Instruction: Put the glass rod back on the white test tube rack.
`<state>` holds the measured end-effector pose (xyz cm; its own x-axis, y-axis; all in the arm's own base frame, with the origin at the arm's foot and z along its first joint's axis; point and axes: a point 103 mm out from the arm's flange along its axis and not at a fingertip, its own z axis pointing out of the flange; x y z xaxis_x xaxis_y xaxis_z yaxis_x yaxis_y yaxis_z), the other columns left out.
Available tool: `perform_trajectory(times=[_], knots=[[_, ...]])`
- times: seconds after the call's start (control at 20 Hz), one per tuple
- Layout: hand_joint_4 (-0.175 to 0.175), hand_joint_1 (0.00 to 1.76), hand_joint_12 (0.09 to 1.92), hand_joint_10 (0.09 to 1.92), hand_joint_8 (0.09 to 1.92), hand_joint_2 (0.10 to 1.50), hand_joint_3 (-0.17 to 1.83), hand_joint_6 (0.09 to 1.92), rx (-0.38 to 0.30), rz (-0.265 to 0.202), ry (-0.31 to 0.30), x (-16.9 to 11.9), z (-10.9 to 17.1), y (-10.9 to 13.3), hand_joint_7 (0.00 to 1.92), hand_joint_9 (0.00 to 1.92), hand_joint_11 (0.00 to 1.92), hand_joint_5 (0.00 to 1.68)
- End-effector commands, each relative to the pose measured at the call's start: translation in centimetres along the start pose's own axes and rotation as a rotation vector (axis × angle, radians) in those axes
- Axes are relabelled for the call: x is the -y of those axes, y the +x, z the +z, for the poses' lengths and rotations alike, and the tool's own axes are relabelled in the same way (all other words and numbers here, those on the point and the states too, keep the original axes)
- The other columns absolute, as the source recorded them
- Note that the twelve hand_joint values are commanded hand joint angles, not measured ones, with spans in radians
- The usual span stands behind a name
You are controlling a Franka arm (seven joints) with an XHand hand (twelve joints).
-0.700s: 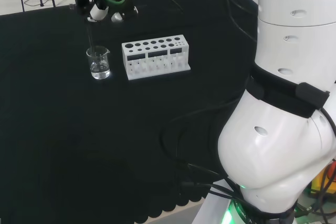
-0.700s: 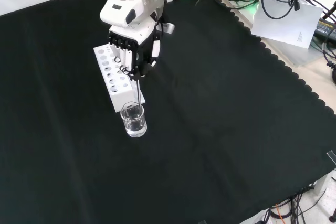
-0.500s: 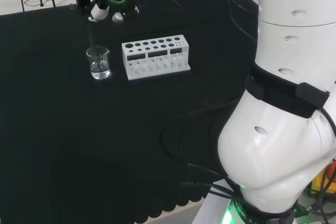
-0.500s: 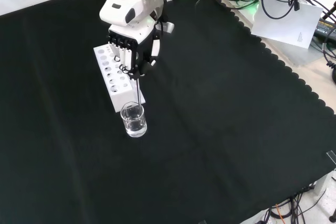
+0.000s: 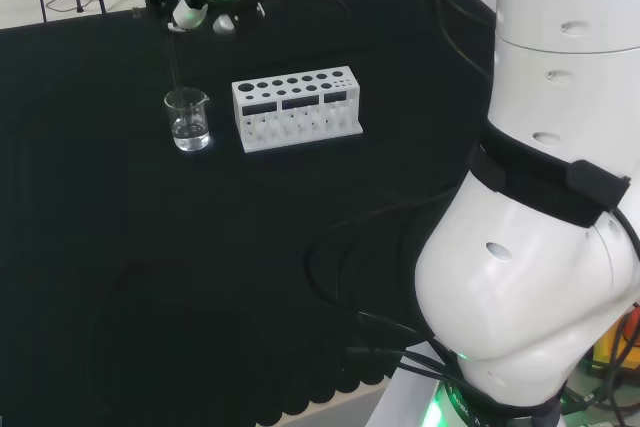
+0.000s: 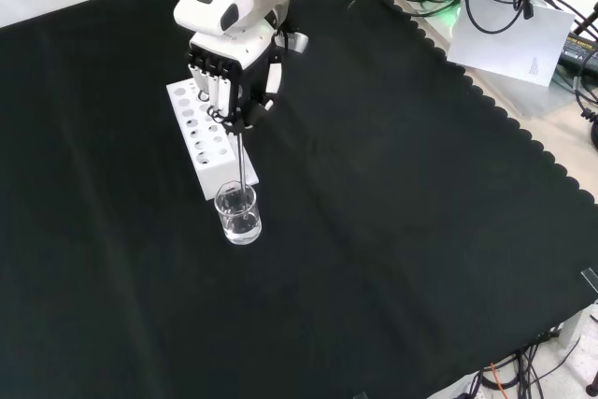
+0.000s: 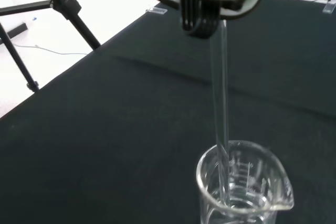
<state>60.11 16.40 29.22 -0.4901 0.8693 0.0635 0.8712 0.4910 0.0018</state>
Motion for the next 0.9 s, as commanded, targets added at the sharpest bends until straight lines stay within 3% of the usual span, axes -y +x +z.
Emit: perform_trajectory(times=[0.05, 0.4, 0.65, 0.9], knots=[[-0.175, 1.32, 0.58, 0.5, 0.82, 0.69, 0.62, 0.55, 0.011, 0.003, -0.027, 0.6, -2.4, -0.5, 1.33, 1.83, 1.71, 1.18], [-0.175, 1.32, 0.58, 0.5, 0.82, 0.69, 0.63, 0.55, 0.021, 0.045, -0.025, 1.2, -4.8, -0.9, 1.33, 1.83, 1.71, 1.18], [-0.175, 1.32, 0.58, 0.5, 0.82, 0.69, 0.63, 0.55, 0.019, 0.077, -0.043, 3.4, -6.5, -1.2, 1.33, 1.83, 1.7, 1.18], [-0.175, 1.32, 0.58, 0.5, 0.82, 0.69, 0.63, 0.55, 0.025, 0.131, -0.056, 5.1, -8.1, -3.3, 1.33, 1.83, 1.7, 1.18]])
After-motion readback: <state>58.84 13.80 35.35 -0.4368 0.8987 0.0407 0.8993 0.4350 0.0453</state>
